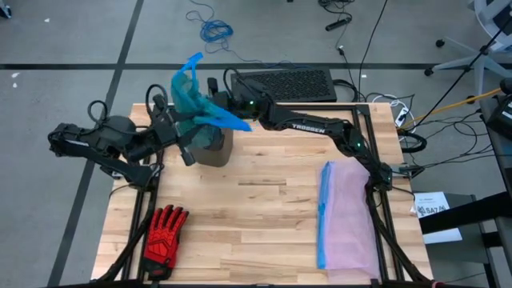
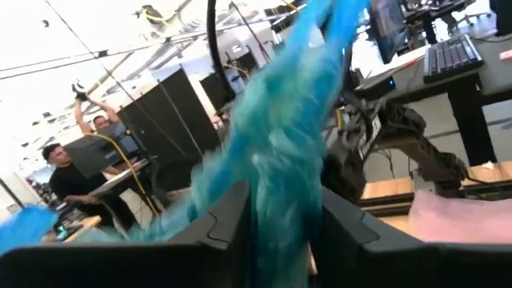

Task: Place trash/remove bag and relplace
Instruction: Remove the trash bag from the trash bin

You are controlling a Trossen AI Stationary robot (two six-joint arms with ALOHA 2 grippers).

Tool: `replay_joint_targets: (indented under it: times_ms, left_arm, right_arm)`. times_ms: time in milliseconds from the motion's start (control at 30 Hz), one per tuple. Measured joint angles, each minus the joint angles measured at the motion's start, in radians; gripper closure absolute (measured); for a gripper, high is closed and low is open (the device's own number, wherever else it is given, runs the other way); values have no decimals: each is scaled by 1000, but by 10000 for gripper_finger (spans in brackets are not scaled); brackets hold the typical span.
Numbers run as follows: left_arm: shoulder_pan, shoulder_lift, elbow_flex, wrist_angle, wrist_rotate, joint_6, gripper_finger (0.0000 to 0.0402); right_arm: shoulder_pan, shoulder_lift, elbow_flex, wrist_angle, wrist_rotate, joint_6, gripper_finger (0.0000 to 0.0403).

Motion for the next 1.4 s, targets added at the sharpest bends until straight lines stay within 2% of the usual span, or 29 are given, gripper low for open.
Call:
replay_joint_targets:
  times_ms: [167, 467, 767, 867, 1033, 1167, 1400]
  left_arm:
    - [-23, -22, -1, -16, -34, -2, 279]
    - [-80, -51, -2, -37, -60, -2, 278]
    - [-89, -66, -2, -68, -81, -37, 278]
    - [-87, -66, -2, -142, -135, -81, 281]
    - [-73, -77, -5, -267, -147, -201, 325]
    - [-73, -135, -58, -280, -56, -261, 390]
    - [-60, -243, -207, -185, -42, -291, 399]
  right_arm:
    - [0, -67, 0, -69, 30, -67, 403]
    - [-11, -230, 0, -276, 156, -242, 403]
    - [-83, -386, 2, -553, 274, -269, 403]
    - [-108, -406, 2, -651, 278, -248, 403]
    - [-141, -414, 2, -841, 281, -242, 403]
    - [-142, -414, 2, -986, 311, -276, 403]
    - [-143, -415, 2, -1206, 374, -281, 403]
